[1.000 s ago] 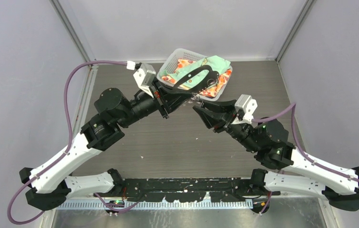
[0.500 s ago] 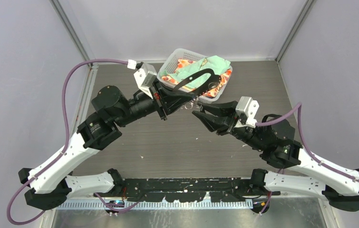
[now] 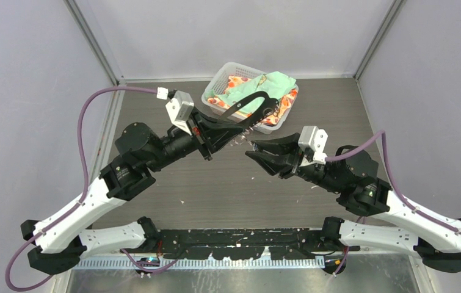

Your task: Remove the keys from the keyring

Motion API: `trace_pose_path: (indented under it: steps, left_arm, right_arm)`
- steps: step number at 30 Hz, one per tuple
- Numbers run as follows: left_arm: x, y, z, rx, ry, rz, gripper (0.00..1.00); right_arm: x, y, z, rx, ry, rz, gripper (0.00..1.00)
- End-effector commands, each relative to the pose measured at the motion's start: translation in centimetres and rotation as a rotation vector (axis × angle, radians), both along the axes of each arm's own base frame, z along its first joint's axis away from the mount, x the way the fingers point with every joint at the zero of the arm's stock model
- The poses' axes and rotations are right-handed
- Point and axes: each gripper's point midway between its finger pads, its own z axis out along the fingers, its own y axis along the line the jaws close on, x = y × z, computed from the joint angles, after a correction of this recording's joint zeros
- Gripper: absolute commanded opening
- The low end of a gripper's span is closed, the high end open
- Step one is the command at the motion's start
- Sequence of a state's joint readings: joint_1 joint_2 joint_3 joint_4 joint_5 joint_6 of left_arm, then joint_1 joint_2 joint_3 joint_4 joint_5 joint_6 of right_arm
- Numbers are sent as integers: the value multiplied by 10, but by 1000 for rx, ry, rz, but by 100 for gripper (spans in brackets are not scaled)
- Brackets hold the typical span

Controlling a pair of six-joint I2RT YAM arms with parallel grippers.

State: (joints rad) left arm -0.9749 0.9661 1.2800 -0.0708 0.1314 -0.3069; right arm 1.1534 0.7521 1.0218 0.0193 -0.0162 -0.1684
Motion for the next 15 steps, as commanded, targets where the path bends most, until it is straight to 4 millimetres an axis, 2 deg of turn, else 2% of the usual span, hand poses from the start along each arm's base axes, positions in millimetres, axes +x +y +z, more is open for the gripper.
trace_pose_path:
  steps: [1, 4, 11, 15]
  left_arm:
    - [26, 49, 55, -187, -84, 239, 0]
    - [15, 46, 64, -204, -86, 179, 0]
    - [-11, 27, 64, -182, -106, -1, 0]
    - [-23, 25, 69, -213, -119, -62, 0]
  right_arm:
    - [-33, -15, 42, 108, -35, 130, 1]
    - [-23, -10, 26, 79, -2, 93, 1]
    - [-13, -5, 20, 77, -4, 54, 1]
    - [-11, 2, 15, 54, -5, 57, 1]
